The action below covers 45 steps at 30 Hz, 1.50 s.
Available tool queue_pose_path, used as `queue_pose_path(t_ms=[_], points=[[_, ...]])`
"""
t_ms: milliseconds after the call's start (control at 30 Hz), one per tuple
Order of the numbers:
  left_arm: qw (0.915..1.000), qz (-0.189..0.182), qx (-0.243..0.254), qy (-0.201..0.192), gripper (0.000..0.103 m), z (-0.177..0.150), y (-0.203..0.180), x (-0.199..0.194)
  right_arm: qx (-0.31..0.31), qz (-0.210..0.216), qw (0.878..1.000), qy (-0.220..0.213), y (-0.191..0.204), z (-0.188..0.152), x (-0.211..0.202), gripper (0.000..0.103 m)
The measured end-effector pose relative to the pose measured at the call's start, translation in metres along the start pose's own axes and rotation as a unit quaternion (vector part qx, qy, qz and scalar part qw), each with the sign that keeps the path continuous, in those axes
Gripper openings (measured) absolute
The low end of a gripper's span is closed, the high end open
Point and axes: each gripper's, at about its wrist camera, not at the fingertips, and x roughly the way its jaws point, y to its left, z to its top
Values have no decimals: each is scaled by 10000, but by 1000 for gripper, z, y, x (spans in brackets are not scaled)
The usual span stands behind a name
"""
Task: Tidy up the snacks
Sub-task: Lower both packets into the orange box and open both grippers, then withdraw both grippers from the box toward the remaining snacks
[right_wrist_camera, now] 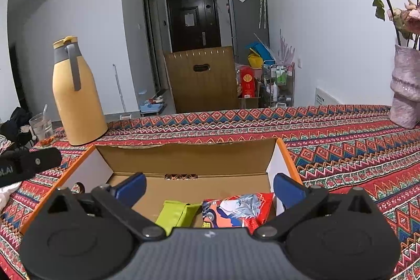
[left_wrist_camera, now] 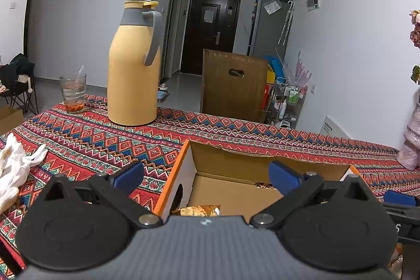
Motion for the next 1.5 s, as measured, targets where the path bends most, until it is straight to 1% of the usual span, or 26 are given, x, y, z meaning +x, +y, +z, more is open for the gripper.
queue_pose_path(t_ms=[100, 200, 267, 367, 533, 667, 933, 1167, 1267, 1500], points=[[10000, -2, 3, -8, 103, 2, -3, -8, 8, -6, 10000, -66, -2, 3, -6, 103], [9998, 18, 65, -201, 103, 8, -8, -24, -16, -27, 9997, -224, -1, 10, -17, 103], [9996, 72, 65, -264, 103, 12, -9, -34, -45, -78, 9992, -395, -1, 14, -26, 103], [9994, 118, 94, -319, 103, 12, -5, -52, -80, -114, 9987, -490, -2, 18, -37, 103], [9993, 173, 88, -330, 103, 10, 5, -74, -238, -126, 9976, -637, -1, 19, -62, 103], [9995, 177, 91, -257, 103, 2, 14, -86, -291, -156, 9968, -725, -5, 15, -88, 103], [9998, 158, 105, -33, 103, -25, 32, -107, -455, -191, 9967, -651, -7, -19, -125, 103], [9996, 108, 274, 36, 103, -49, 44, -130, -331, -128, 9978, -564, -10, -60, -153, 103], [9991, 107, 407, -5, 103, -63, 46, -139, -327, -139, 9980, -525, -12, -76, -164, 103], [9980, -23, 577, 257, 103, -99, 51, -138, -238, -176, 9988, -385, -17, -114, -184, 103]])
